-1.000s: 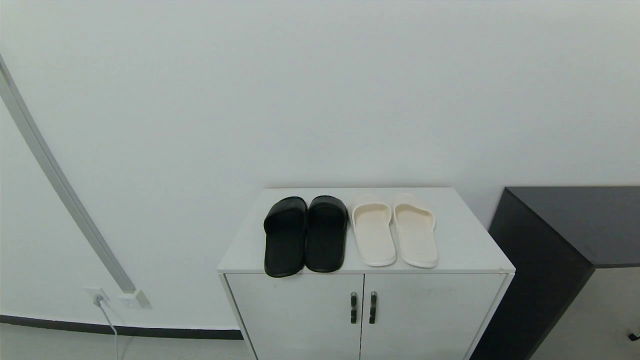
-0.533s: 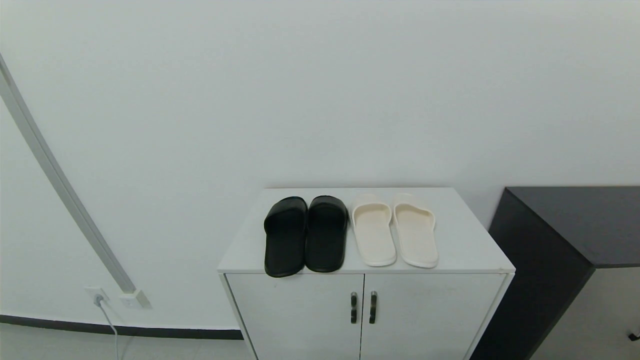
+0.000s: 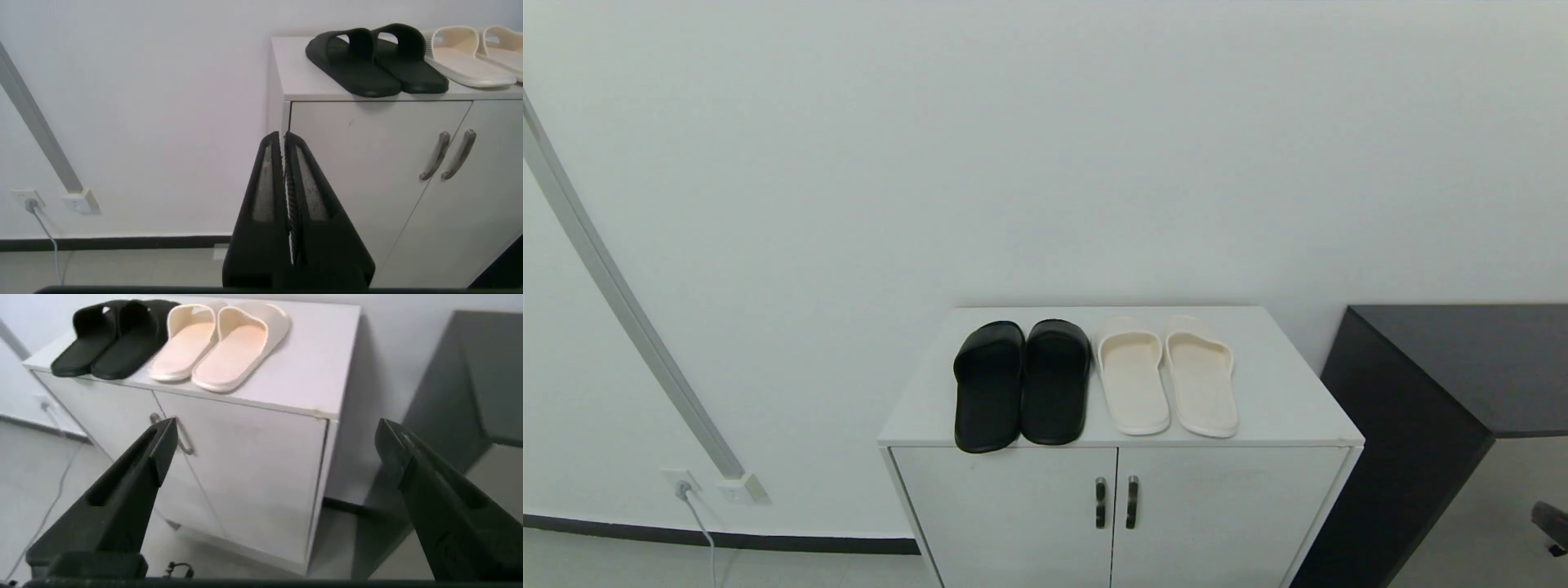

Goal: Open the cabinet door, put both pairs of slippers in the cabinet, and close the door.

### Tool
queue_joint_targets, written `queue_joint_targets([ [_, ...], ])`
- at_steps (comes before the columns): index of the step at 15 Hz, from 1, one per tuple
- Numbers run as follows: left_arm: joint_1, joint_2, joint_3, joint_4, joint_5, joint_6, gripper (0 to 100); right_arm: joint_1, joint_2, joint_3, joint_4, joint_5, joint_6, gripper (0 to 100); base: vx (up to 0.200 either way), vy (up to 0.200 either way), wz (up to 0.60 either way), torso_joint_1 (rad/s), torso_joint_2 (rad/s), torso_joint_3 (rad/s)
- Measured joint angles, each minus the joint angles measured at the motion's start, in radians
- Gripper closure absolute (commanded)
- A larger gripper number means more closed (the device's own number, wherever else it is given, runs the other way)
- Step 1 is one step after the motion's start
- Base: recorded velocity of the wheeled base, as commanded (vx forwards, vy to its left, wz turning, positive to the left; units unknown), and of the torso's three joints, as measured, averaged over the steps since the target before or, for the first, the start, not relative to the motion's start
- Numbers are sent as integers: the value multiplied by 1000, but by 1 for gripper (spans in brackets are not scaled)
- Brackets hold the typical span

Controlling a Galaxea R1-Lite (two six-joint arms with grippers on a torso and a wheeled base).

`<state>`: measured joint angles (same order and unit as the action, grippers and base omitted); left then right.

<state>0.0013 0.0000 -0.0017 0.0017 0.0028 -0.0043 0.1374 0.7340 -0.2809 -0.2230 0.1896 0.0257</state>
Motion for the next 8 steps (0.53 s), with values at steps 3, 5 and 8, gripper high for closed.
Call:
queue_joint_targets([
  [3, 0, 0, 0, 0, 0, -1, 100, 82, 156, -78, -63, -68, 8, 0, 0, 0, 0, 0, 0, 0],
  [5, 0, 0, 0, 0, 0, -1, 100, 192, 262, -130, -109, -176, 16, 0, 0, 0, 0, 0, 0, 0],
  [8, 0, 0, 0, 0, -1, 0, 100, 331, 408, -192, -170, -313, 55, 0, 0, 0, 0, 0, 0, 0],
])
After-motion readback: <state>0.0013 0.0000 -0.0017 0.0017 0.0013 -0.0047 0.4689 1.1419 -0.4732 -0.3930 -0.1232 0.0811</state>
